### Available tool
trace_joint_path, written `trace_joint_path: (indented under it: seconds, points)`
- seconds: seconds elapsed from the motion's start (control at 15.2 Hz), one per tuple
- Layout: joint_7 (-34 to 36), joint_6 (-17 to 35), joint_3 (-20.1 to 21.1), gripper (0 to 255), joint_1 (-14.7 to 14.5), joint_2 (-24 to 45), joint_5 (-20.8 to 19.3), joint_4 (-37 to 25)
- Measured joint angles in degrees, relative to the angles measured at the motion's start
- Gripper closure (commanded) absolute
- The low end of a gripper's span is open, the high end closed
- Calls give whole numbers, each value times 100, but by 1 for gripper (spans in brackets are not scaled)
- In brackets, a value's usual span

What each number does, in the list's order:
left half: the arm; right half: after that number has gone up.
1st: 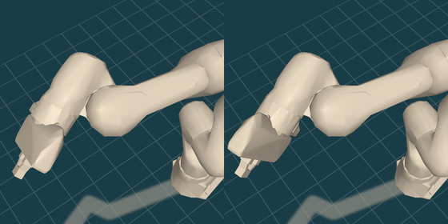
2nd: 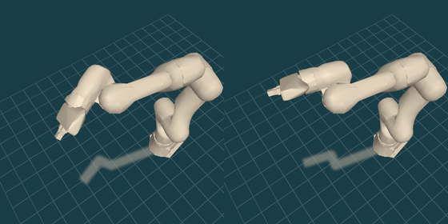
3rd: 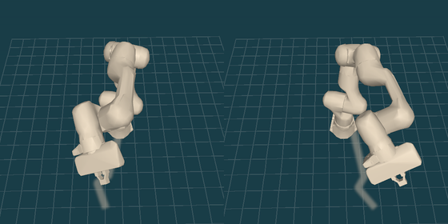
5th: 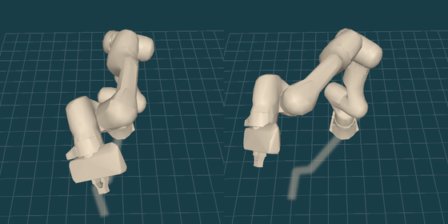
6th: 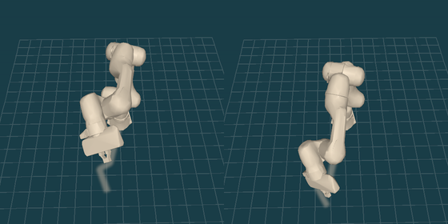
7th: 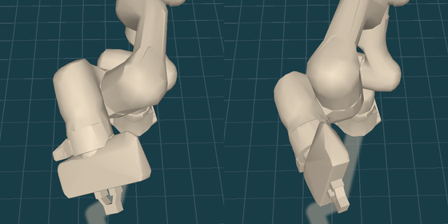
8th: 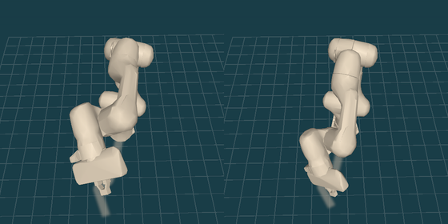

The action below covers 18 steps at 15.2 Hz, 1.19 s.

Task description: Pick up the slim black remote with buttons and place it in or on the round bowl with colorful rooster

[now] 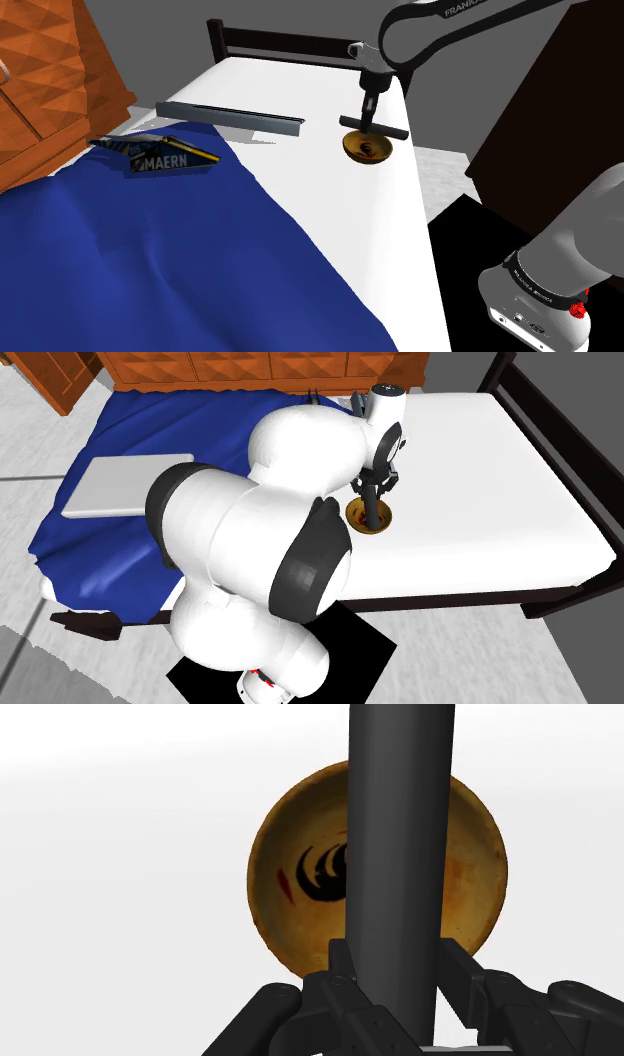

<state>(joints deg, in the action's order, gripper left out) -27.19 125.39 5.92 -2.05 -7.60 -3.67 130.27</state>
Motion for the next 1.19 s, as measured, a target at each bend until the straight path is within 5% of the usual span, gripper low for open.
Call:
trace_joint_path:
  seconds: [0.99, 1.06, 1.19]
  points:
    - [73, 723, -3, 255, 20, 388, -94, 334]
    - [73, 723, -3, 0, 20, 388, -94, 335]
    - [73, 723, -3, 0, 21, 389, -94, 335]
